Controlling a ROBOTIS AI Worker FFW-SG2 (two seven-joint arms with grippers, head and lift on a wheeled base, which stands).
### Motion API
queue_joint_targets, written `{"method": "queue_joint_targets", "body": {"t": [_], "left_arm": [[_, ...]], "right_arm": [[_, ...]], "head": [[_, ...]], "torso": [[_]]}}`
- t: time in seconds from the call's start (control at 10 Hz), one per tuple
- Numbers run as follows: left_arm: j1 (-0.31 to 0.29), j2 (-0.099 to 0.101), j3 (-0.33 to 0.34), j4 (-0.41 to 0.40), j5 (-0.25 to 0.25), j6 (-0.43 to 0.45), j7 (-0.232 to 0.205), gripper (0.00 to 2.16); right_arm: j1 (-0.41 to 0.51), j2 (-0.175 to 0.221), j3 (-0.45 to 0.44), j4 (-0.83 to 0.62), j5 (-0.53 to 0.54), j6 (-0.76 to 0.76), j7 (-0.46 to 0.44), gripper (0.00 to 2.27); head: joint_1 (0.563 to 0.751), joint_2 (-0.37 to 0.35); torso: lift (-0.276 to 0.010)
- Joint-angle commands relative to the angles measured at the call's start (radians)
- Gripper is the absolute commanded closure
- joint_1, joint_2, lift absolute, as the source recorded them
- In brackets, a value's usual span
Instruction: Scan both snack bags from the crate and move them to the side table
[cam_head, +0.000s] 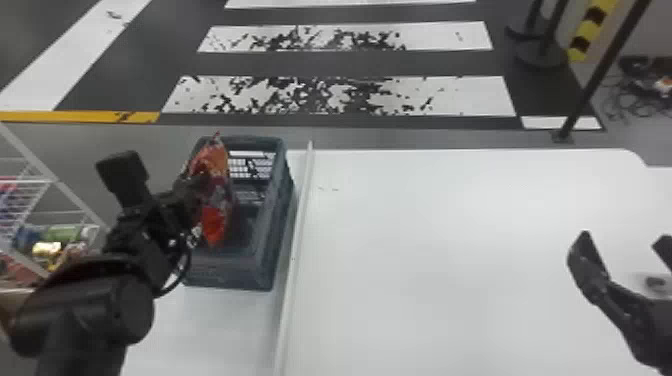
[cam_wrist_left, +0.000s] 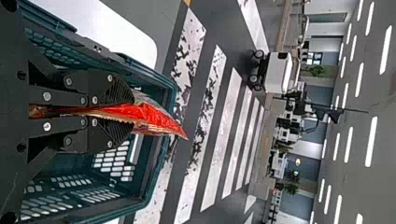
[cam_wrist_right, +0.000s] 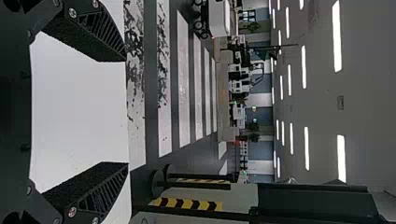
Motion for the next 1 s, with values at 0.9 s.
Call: {"method": "queue_joint_targets", "body": {"t": [0.9], "left_arm": [[0.258,-0.07,0.112,-0.801,0.303,0.339,0.125,1.89]], "right_arm": [[0.008,0.001,0.005,-0.029,-0.015,-0.022,-0.005,0.14]], "head": [[0.695,0.004]], "torso": [[-0.029]]}}
